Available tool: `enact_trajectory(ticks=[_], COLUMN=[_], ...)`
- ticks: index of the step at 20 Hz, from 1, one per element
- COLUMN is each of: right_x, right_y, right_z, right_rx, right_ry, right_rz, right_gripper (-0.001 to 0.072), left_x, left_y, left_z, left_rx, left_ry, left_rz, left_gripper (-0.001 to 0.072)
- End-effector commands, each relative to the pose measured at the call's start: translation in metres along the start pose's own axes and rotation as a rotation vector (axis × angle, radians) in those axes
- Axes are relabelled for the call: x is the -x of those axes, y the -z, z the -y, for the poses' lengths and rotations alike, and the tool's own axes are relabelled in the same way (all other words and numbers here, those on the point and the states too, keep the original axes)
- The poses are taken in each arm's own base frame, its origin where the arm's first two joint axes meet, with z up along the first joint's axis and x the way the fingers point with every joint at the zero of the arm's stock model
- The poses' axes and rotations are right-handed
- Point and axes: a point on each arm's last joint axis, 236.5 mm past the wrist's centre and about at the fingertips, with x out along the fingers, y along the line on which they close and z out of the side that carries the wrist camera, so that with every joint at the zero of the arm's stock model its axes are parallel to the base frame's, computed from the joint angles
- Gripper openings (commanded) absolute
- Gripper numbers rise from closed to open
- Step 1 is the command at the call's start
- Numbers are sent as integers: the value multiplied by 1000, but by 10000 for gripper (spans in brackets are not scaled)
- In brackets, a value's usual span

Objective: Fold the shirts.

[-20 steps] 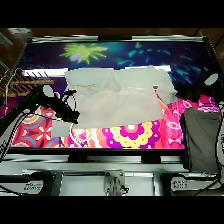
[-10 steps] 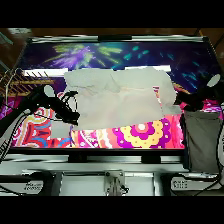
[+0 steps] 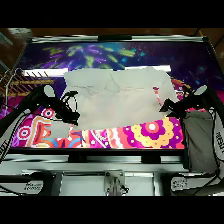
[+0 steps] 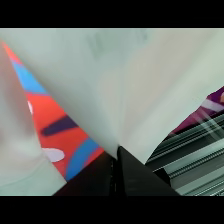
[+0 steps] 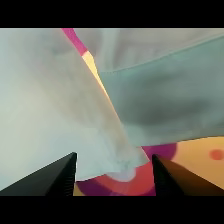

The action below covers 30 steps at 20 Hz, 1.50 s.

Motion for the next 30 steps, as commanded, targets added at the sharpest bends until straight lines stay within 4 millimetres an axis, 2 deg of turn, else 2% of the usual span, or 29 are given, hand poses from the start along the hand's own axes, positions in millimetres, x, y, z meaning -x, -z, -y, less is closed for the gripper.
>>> enact_trajectory(ticks=[1,2,5,8,10,12,14,16,18,19,21,23,24,25,26,27,28,30], right_x=[-13,-14,-15,-18,-11,15,57,109,156,176,201,205,200,195,188,181,175,158], right_y=[6,3,-5,-4,-20,-59,-108,-152,-180,-189,-199,-198,-194,-188,-180,-169,-158,-126], right_z=[3,5,3,2,-1,-13,-35,-60,-82,-86,-75,-61,-61,-60,-61,-64,-65,-68], right_rx=[-21,-21,-48,-2,30,66,101,111,120,120,103,56,51,56,77,99,110,124], right_ry=[-4,0,3,39,43,44,25,-12,-48,-44,29,64,61,67,70,63,60,43], right_rz=[-43,-33,5,5,65,200,384,580,726,784,850,843,814,781,735,681,629,478], right_gripper=[586,570,363,79,61,60,60,60,60,60,60,67,202,476,555,555,555,555], left_x=[0,0,0,0,-1,-4,-11,-23,-35,-39,-43,-44,-42,-34,-23,-9,5,39], left_y=[0,0,0,3,3,2,1,-2,-12,-18,-32,-46,-52,-59,-67,-75,-82,-99], left_z=[0,0,0,1,6,28,64,112,162,187,240,278,286,289,283,264,234,143], left_rx=[-2,-2,-13,-13,-34,-78,-116,-188,-224,-227,-200,-195,-221,-250,-267,-283,-277,-194], left_ry=[0,0,0,3,23,74,142,219,293,338,456,517,519,522,509,466,397,192], left_rz=[0,-1,0,-11,-14,-11,-12,9,70,106,177,237,255,271,281,280,266,255], left_gripper=[42,42,43,42,42,42,42,42,42,42,42,46,136,426,597,599,600,600])
